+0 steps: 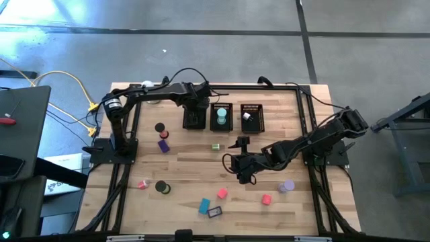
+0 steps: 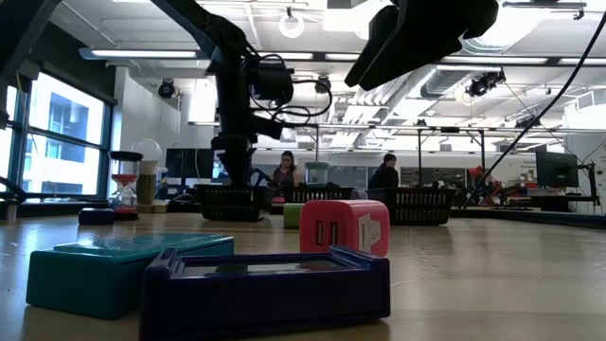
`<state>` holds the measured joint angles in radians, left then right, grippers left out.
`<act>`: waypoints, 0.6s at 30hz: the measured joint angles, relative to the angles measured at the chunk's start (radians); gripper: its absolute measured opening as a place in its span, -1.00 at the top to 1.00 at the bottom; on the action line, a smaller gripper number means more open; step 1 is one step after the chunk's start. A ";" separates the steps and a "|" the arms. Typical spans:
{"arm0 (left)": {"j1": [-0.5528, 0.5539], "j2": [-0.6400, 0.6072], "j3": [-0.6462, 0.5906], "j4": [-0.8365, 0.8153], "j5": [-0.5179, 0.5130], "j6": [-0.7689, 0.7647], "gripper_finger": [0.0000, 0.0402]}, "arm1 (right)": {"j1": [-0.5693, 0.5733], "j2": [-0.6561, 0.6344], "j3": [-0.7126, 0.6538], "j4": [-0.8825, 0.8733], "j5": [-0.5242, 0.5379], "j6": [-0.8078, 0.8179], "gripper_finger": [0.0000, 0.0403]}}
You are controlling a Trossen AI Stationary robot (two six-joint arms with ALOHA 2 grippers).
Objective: Pick & Place Office items
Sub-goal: Put the pink hourglass into the middle black bin
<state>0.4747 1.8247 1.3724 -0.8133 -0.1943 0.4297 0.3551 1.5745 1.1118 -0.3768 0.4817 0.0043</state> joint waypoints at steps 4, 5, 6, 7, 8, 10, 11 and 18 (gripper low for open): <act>-0.001 -0.032 0.000 0.000 -0.018 0.000 0.18 | 0.000 0.000 0.000 0.000 -0.023 0.000 -0.92; -0.001 -0.043 0.000 0.001 -0.018 0.000 0.18 | 0.000 0.000 0.000 0.000 -0.027 0.000 -0.92; -0.001 -0.056 0.000 0.003 -0.019 -0.001 0.18 | 0.000 0.000 0.000 0.000 -0.030 0.000 -0.92; -0.002 -0.069 0.000 0.003 -0.020 -0.004 0.18 | 0.000 0.000 0.000 0.000 -0.037 0.000 -0.92; -0.005 -0.082 0.000 0.003 -0.020 -0.011 0.18 | 0.000 0.000 0.000 0.000 -0.041 0.000 -0.92; -0.012 -0.112 0.000 0.001 -0.019 -0.027 0.18 | 0.000 0.000 0.000 0.000 -0.042 0.000 -0.92; -0.018 -0.127 0.000 -0.001 -0.019 -0.036 0.18 | 0.000 0.000 0.000 0.000 -0.042 0.000 -0.92; -0.102 -0.258 0.002 -0.090 -0.017 -0.092 0.18 | 0.000 0.000 0.000 0.033 -0.059 -0.002 -0.92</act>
<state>0.3722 1.5662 1.3739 -0.9034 -0.2117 0.3374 0.3553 1.5745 1.1118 -0.3439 0.4231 0.0022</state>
